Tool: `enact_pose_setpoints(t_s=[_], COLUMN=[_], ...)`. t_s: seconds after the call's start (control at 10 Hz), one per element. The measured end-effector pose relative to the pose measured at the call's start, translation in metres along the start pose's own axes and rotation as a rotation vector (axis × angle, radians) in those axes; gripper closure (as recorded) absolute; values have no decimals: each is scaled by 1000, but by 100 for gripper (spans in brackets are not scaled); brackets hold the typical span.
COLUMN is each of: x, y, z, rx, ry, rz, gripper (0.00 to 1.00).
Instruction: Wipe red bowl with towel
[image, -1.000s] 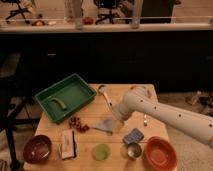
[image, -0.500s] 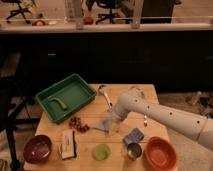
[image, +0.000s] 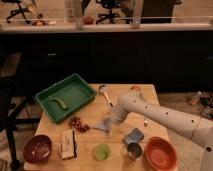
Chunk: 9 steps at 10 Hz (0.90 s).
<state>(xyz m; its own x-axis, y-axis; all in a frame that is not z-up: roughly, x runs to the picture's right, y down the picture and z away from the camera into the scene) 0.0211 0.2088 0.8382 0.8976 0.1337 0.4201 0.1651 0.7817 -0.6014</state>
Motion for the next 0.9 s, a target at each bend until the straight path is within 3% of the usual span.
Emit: enact_pose_setpoints(t_s=[0.2, 0.9], x=[6, 25], y=[3, 16], z=[6, 5], rx=[-7, -4], ry=[1, -16], rz=[2, 14], gripper=[24, 93])
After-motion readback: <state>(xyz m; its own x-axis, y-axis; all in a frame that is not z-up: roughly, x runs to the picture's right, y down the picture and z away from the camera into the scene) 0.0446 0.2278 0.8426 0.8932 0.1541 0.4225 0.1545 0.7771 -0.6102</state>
